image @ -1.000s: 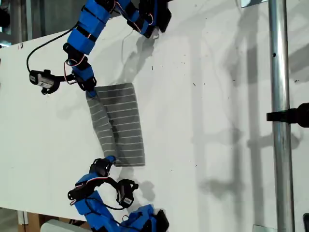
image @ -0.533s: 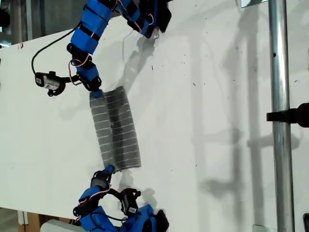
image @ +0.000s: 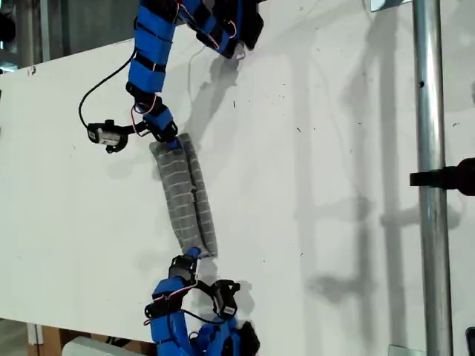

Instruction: Grasp corners of a towel and fold twice.

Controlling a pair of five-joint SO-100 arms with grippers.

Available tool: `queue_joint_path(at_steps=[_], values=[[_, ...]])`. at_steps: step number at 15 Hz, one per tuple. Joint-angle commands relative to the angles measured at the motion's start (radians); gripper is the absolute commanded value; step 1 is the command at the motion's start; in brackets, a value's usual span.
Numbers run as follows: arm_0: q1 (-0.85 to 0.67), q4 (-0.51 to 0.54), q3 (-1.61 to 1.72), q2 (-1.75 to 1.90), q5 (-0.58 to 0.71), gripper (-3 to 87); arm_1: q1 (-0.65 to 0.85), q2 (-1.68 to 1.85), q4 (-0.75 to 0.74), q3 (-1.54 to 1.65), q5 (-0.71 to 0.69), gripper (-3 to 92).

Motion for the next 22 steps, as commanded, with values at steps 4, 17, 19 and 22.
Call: queue_joint_path(at_steps=[4,17,19,22], values=[[0.031,-0.086,0.038,-0.049,-0.026,3.4,0.008,-0.156,-0.069,-0.083,0.020,-0.3],[0.017,0.374,0.025,0.672,-0.035,17.4,0.026,0.586,0.531,0.046,0.262,33.0],[0.166,0.307,0.227,0.959,-0.150,8.4,0.026,0.873,0.621,0.244,0.439,33.6],[0.380,0.279,0.540,1.368,-0.319,-2.6,-0.158,1.221,0.684,0.558,0.773,34.2]])
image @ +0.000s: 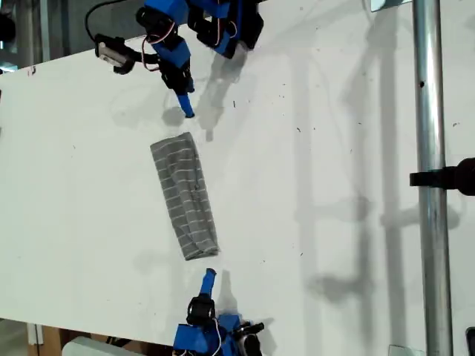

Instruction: Grasp corners of a towel and fold twice.

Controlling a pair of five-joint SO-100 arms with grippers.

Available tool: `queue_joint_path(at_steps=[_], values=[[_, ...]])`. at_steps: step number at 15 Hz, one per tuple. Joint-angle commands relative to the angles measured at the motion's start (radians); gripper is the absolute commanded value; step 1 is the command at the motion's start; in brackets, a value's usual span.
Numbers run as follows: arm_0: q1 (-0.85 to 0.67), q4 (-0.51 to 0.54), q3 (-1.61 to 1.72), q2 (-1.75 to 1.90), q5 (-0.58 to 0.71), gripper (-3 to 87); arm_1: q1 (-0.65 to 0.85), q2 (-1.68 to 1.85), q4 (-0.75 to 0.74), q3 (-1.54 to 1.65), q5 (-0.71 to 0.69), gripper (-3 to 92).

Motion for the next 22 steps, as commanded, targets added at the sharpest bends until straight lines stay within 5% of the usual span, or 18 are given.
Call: queue_joint_path(at_steps=[1,5,10,14,16,20,22], values=[[0.140,-0.075,0.103,0.110,-0.063,-2.7,-0.129,0.270,0.054,0.130,0.183,34.2],[0.164,-0.089,0.166,0.110,-0.089,-2.7,-0.058,0.054,-0.035,0.109,0.158,37.0],[0.175,-0.044,0.144,0.110,-0.106,-2.7,0.224,-0.517,-0.477,-0.035,-0.176,39.2],[0.178,-0.034,0.144,0.110,-0.118,-2.7,0.272,-0.857,-0.831,-0.132,-0.215,39.3],[0.175,-0.032,0.146,0.110,-0.123,-2.7,0.242,-1.019,-0.902,-0.249,-0.201,39.6],[0.173,-0.026,0.150,0.110,-0.130,-2.7,0.141,-1.399,-0.753,-0.673,-0.161,38.5],[0.173,-0.017,0.149,0.110,-0.135,-2.7,0.069,-1.514,-0.724,-0.821,-0.156,18.1]])
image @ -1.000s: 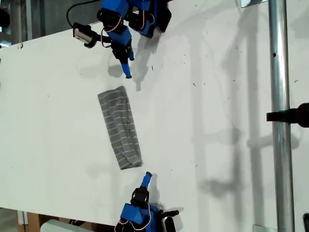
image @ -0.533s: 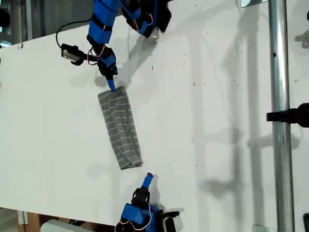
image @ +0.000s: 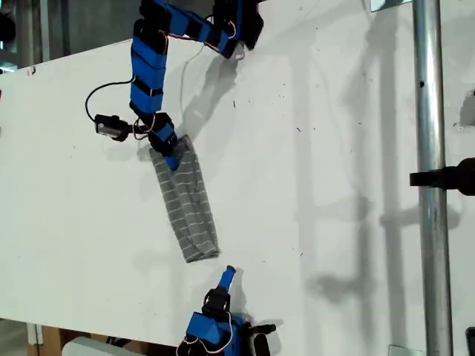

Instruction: Grasp corners of a towel and fold twice.

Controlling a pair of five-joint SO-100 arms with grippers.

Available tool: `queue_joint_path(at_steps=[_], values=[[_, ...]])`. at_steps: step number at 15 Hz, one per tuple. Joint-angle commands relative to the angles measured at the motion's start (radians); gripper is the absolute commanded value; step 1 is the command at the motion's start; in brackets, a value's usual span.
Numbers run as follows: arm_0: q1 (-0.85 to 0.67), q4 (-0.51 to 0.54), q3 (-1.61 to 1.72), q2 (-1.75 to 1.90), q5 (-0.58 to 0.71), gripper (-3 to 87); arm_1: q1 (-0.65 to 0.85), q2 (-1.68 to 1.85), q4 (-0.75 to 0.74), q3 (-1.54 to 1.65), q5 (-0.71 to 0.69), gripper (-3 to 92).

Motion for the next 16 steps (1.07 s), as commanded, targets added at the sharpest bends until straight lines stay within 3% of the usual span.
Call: queue_joint_path(at_steps=[1,2,4,7,12,14,16], values=[[0.008,0.011,-0.031,0.008,-0.018,-2.7,-0.075,-0.086,0.063,-0.192,0.017,4.1],[0.009,0.018,-0.032,0.008,-0.020,-2.7,-0.084,-0.089,0.077,-0.196,0.017,-0.2],[0.012,0.025,-0.035,0.008,-0.021,-2.7,-0.091,-0.012,0.210,-0.163,-0.011,-0.2],[0.005,0.017,-0.037,0.008,-0.006,-2.7,-0.101,0.440,0.437,0.110,-0.006,-0.2],[0.008,-0.011,-0.020,0.008,0.005,-2.7,-0.176,1.009,1.080,0.187,0.156,-0.2],[0.015,-0.012,-0.018,0.008,0.002,-2.7,-0.273,1.065,1.154,0.175,0.262,-0.2],[0.014,-0.035,-0.003,0.008,0.005,-2.7,-0.322,1.065,0.925,0.222,0.247,-0.2]])
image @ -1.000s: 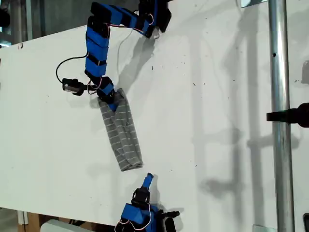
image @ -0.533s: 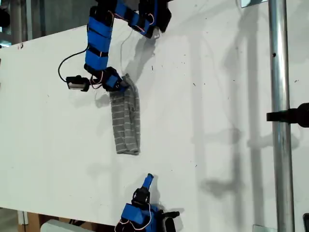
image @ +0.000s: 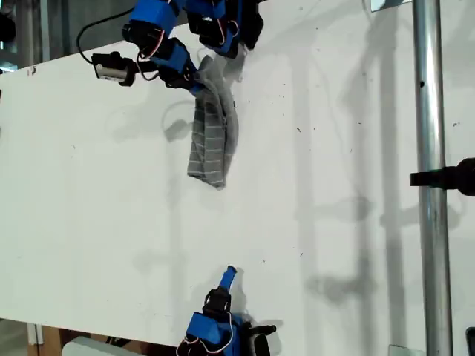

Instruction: Grasp corners of a towel and fold twice.

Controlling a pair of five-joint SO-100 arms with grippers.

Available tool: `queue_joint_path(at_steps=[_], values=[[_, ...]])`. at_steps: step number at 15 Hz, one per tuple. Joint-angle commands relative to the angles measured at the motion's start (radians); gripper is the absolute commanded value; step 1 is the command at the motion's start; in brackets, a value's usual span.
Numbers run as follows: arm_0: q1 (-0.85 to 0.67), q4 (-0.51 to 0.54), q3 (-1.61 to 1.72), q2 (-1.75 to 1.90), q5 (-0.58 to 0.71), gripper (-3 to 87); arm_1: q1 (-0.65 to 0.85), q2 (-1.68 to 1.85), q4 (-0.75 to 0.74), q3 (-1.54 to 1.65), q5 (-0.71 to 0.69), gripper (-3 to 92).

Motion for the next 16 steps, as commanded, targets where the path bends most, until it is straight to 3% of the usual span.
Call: queue_joint_path(at_steps=[1,5,11,12,14,15,16], values=[[0.006,-0.037,-0.006,0.008,0.005,-2.7,-0.058,-0.074,-0.253,-0.020,-0.023,-0.2],[0.038,-0.032,-0.005,0.008,-0.015,-2.7,-0.089,-0.457,-0.569,-0.184,-0.087,-0.2],[0.038,-0.035,0.002,0.008,-0.015,-2.7,-0.095,-0.914,-0.741,-0.480,-0.135,-0.2],[0.038,-0.034,0.003,0.008,-0.015,-2.7,-0.087,-0.985,-0.744,-0.525,-0.126,4.1],[0.040,-0.029,0.005,0.008,-0.015,-2.7,-0.074,-1.005,-0.732,-0.594,-0.133,32.1],[0.040,-0.029,0.005,0.008,-0.017,-2.7,-0.069,-0.950,-0.724,-0.614,-0.137,35.0],[0.040,-0.029,0.005,0.008,-0.015,-2.7,-0.055,-0.874,-0.726,-0.617,-0.138,23.3]])
